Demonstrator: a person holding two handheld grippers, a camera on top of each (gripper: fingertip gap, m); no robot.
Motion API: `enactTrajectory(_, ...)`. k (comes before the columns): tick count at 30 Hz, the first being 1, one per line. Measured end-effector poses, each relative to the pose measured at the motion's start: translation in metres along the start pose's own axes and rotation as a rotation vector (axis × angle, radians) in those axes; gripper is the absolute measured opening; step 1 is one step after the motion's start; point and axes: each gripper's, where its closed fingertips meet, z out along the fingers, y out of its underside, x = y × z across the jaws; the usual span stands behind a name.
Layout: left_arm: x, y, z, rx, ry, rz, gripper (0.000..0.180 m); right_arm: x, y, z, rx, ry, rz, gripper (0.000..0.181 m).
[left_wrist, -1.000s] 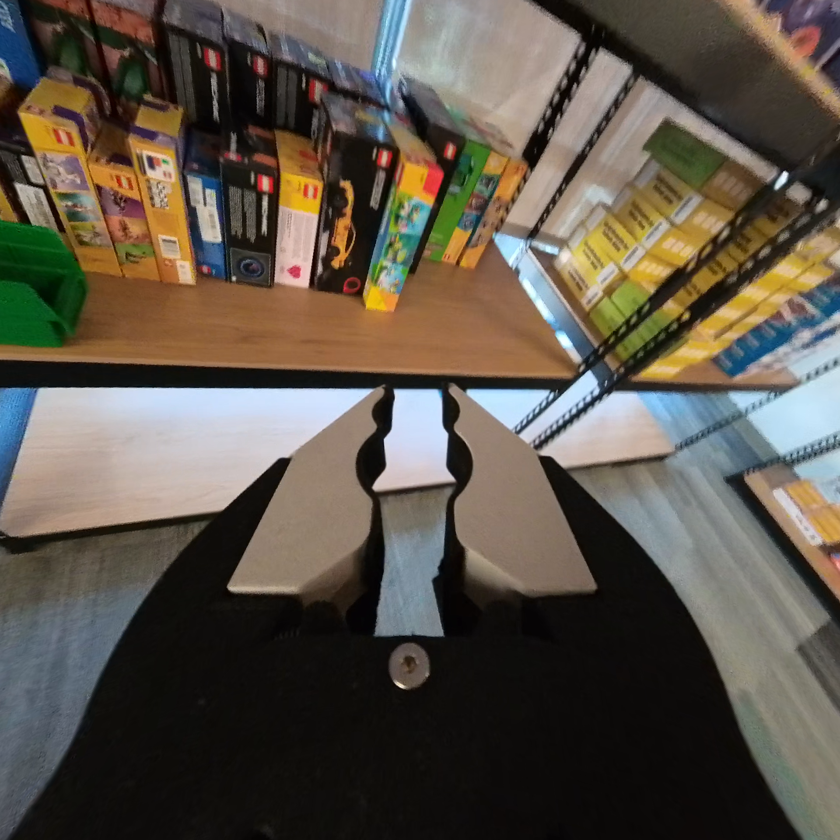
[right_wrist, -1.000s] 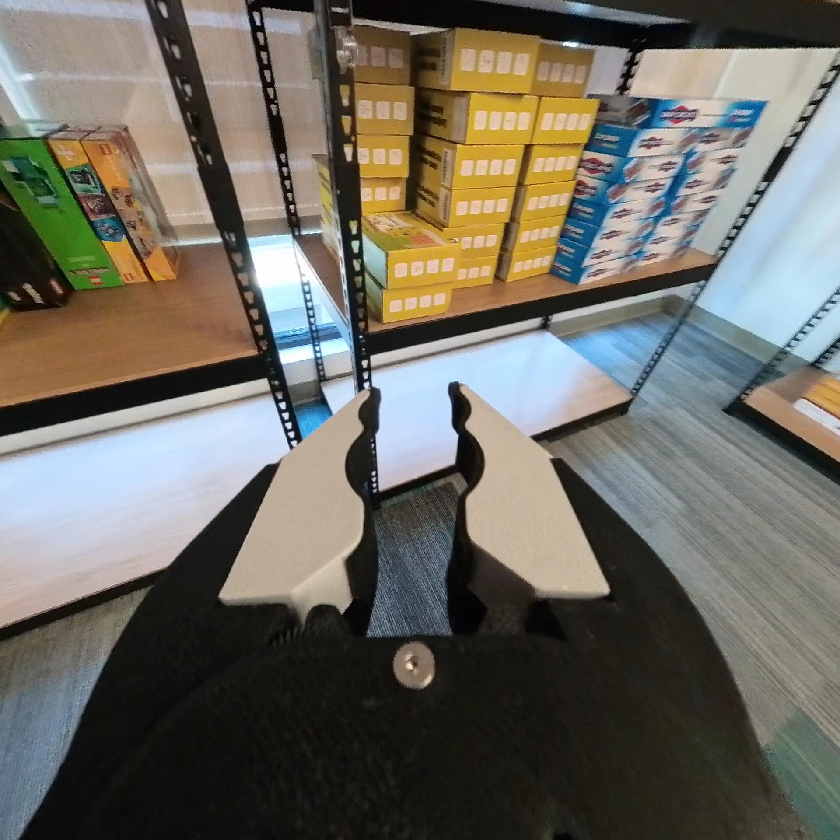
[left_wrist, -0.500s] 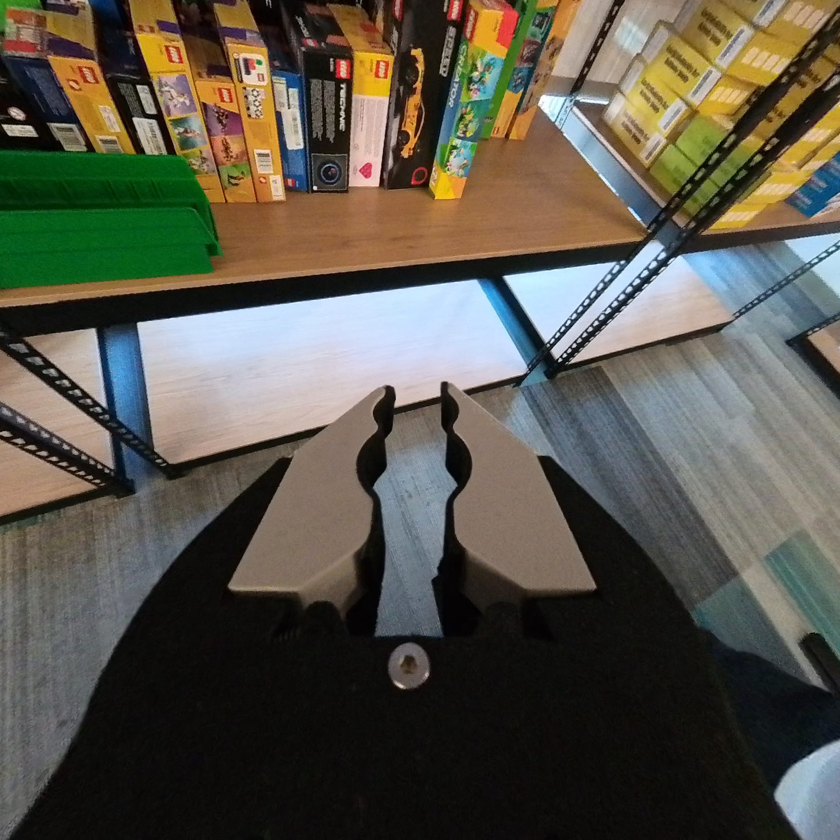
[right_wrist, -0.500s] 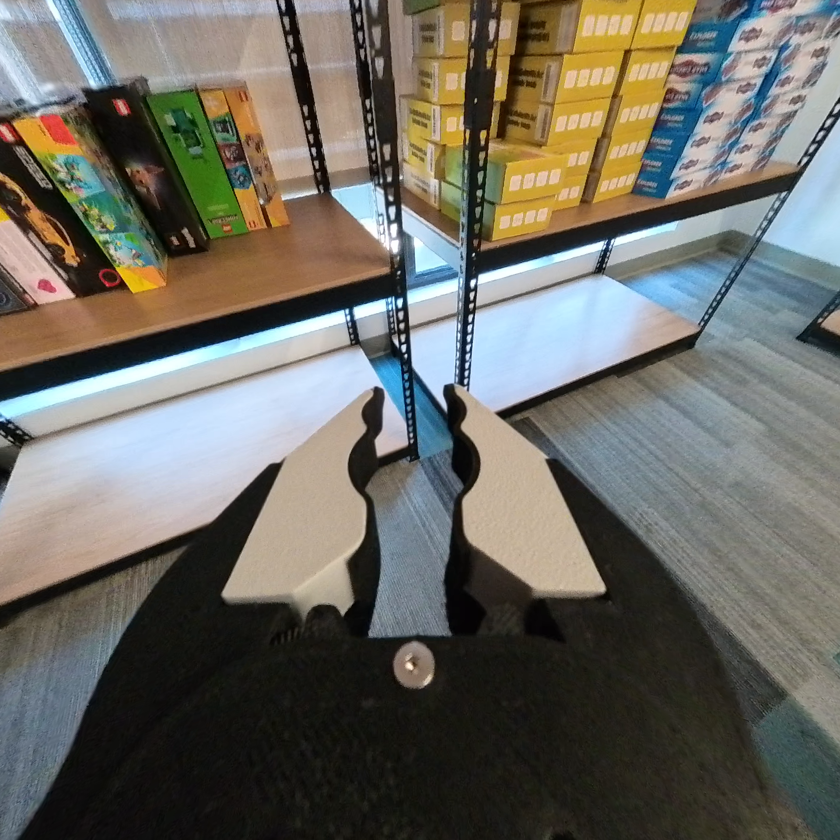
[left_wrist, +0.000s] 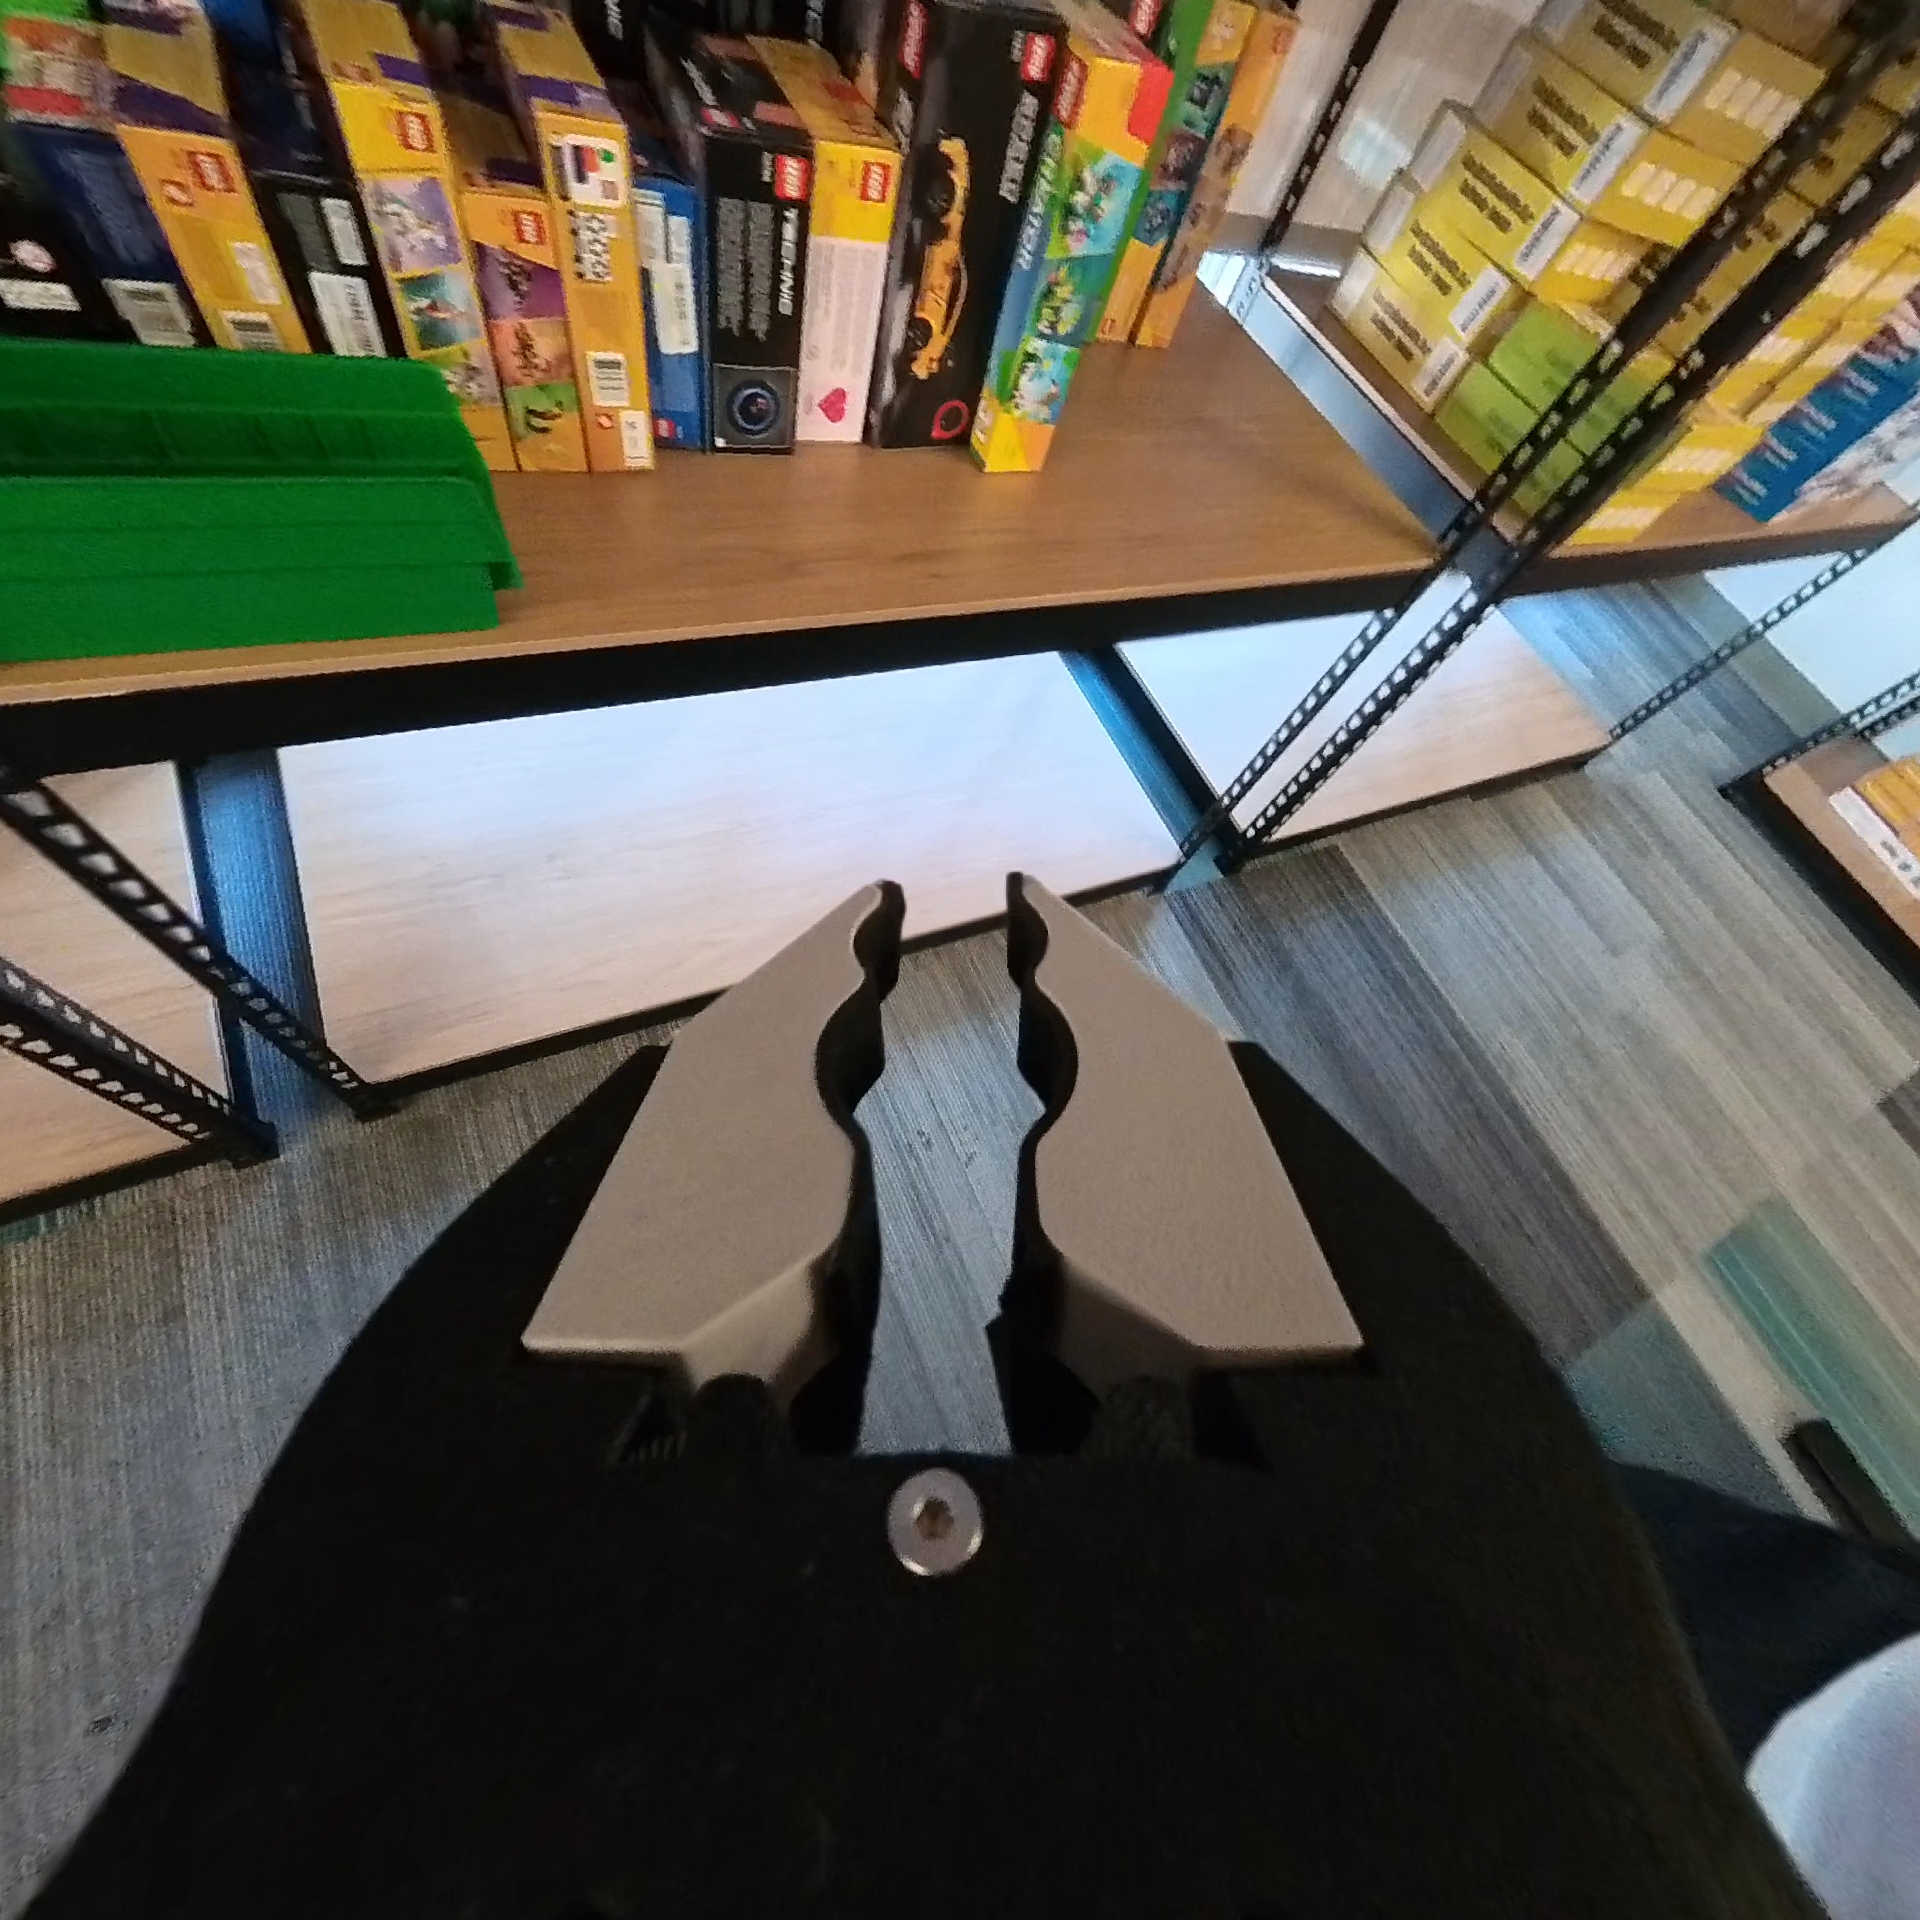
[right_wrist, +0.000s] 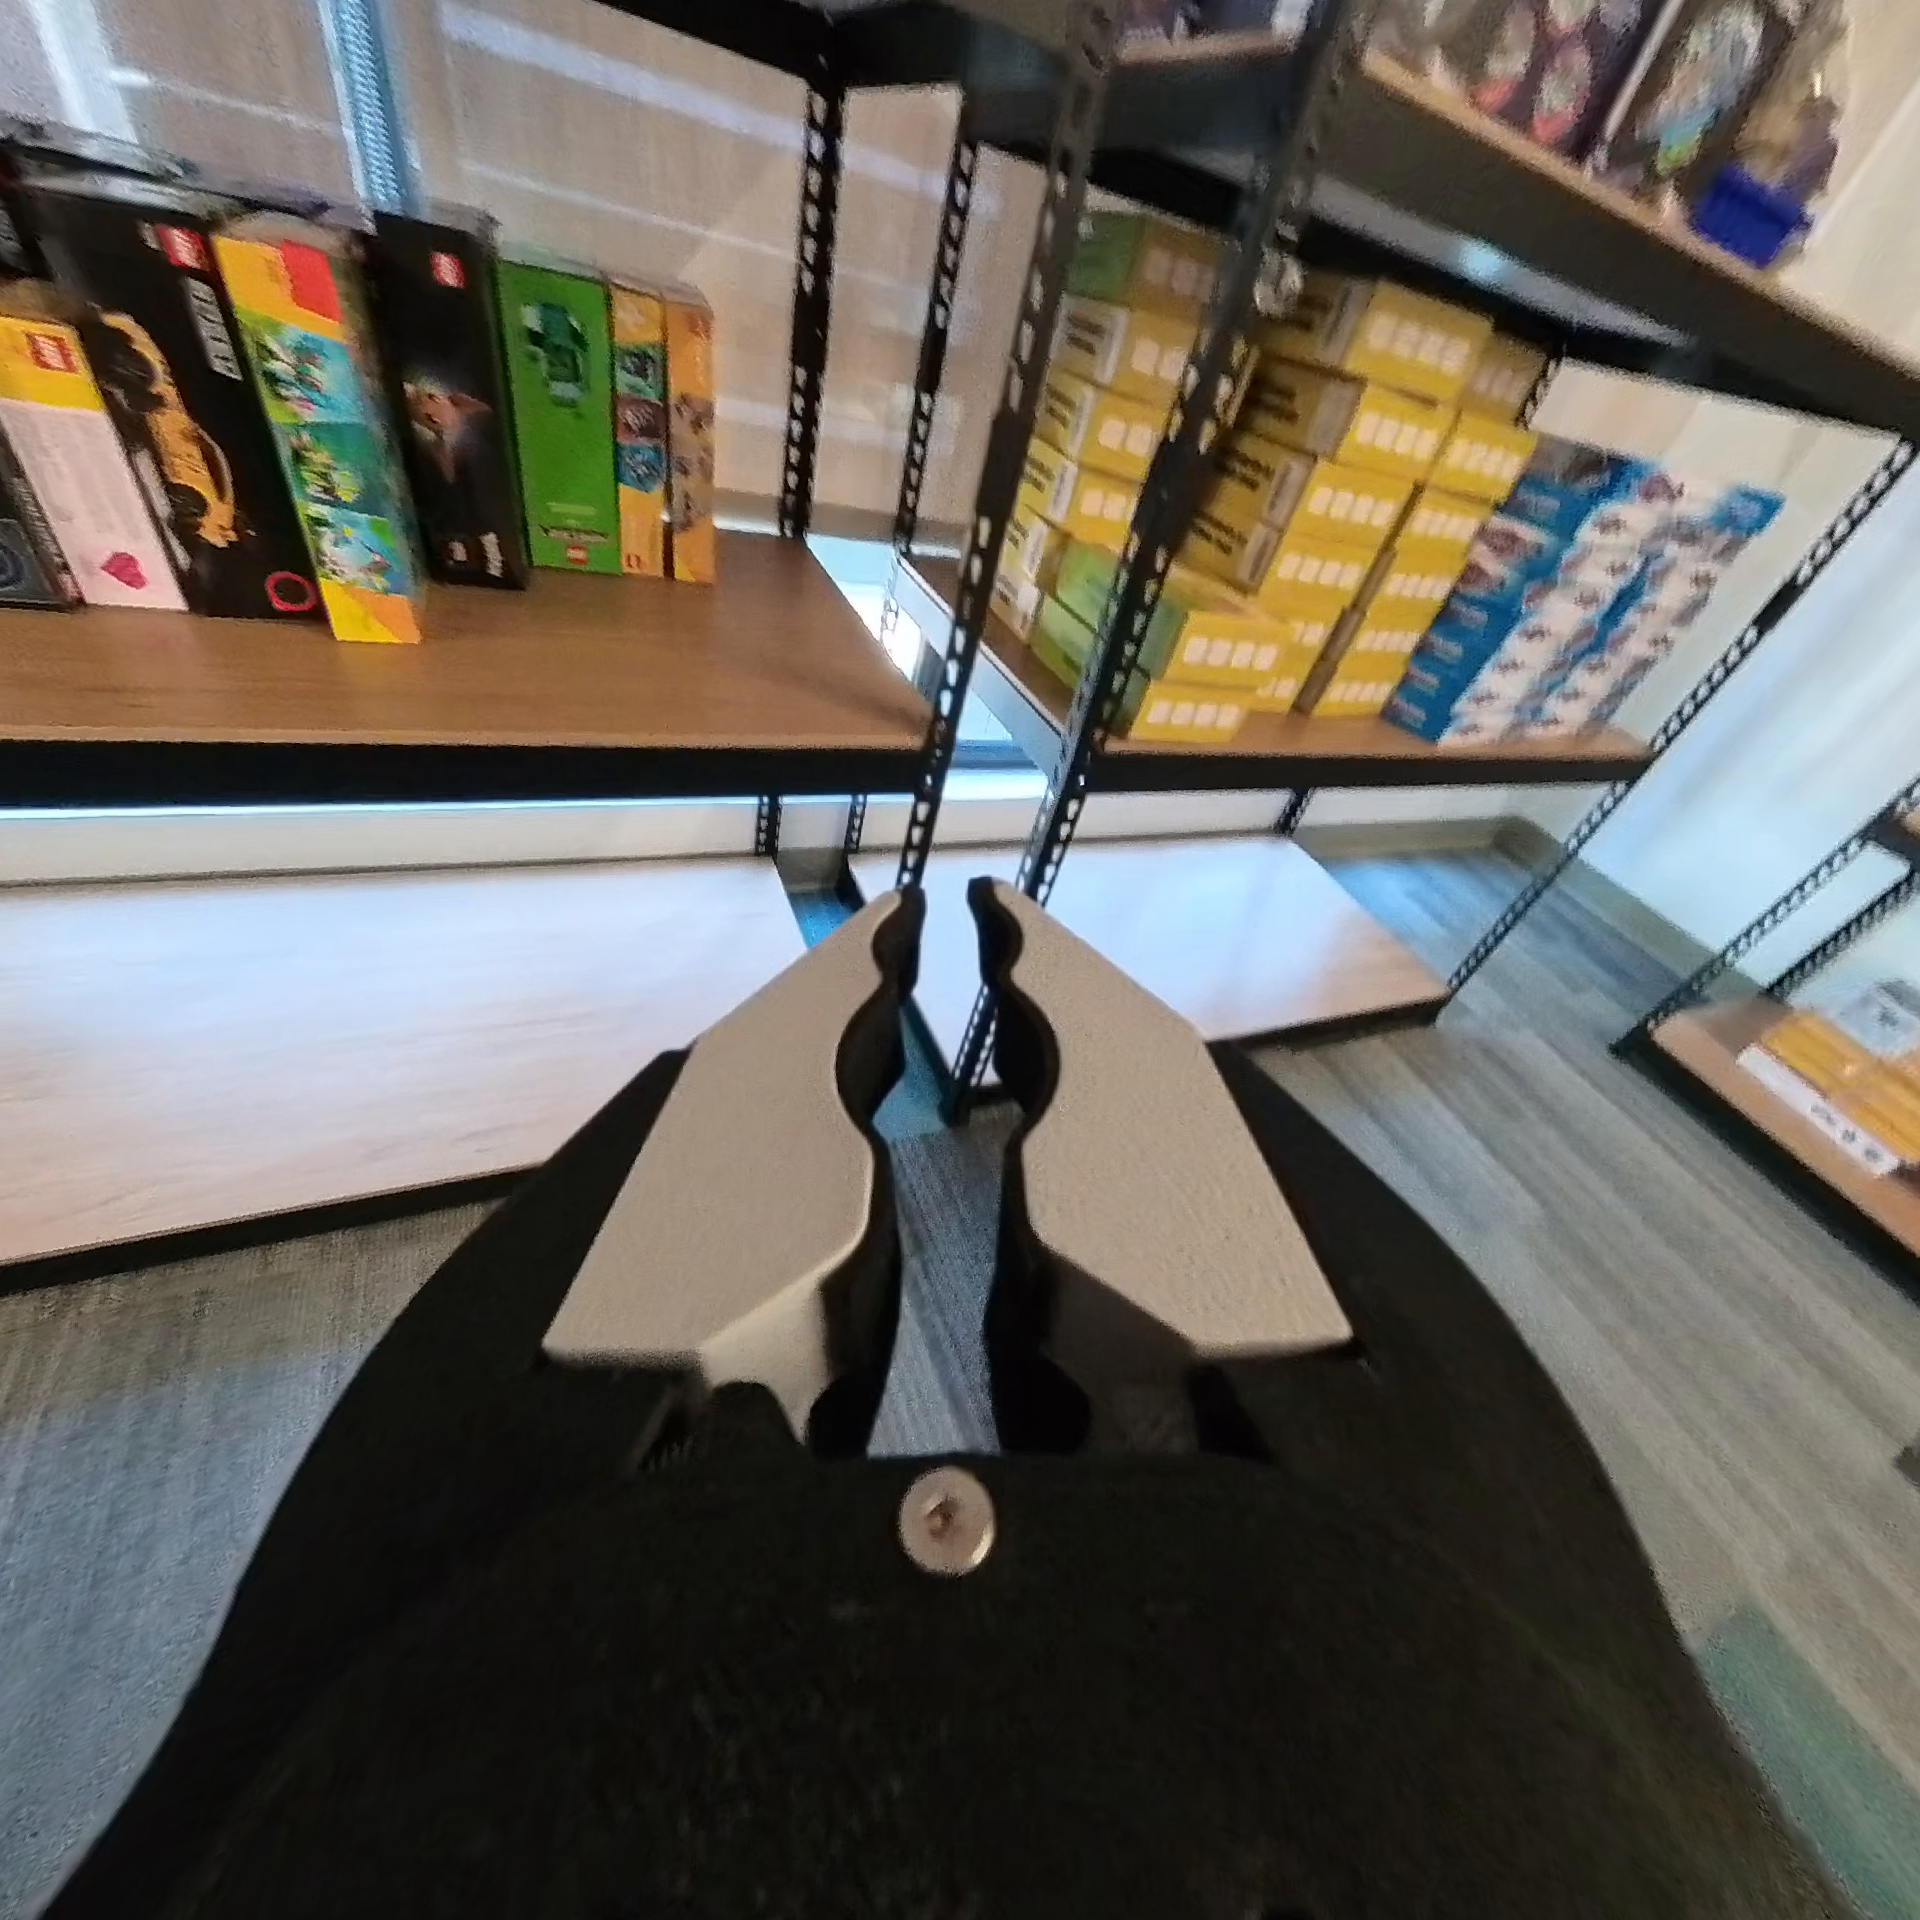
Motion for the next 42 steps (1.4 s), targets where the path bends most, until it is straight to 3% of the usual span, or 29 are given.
enactTrajectory(4,-0.019,0.007,-0.006,0.031,-0.022,-0.087,0.018,-0.017,-0.033,0.017,0.056,-0.036,-0.088,0.003)
enactTrajectory(8,-0.028,0.013,-0.003,0.025,-0.032,-0.064,0.016,-0.019,-0.077,0.032,0.128,-0.040,-0.095,0.000)
enactTrajectory(18,0.007,-0.058,0.039,0.112,0.011,0.234,0.019,-0.024,-0.160,0.071,0.280,-0.078,-0.137,0.000)
enactTrajectory(21,0.021,-0.113,0.052,0.209,-0.017,0.324,0.024,-0.031,-0.176,0.098,0.293,-0.106,-0.127,0.014)
enactTrajectory(28,0.038,-0.277,0.077,0.555,-0.095,0.271,0.054,-0.074,-0.218,0.188,0.386,-0.297,-0.138,0.017)
enactTrajectory(34,0.039,-0.386,0.099,0.736,-0.169,0.223,0.063,-0.120,-0.280,0.268,0.476,-0.493,-0.149,0.017)
enactTrajectory(38,0.044,-0.437,0.113,0.804,-0.225,0.162,0.064,-0.153,-0.332,0.303,0.573,-0.647,-0.173,0.017)
enactTrajectory(42,0.064,-0.449,0.143,0.698,-0.236,0.262,0.064,-0.192,-0.388,0.327,0.637,-0.794,-0.100,0.017)
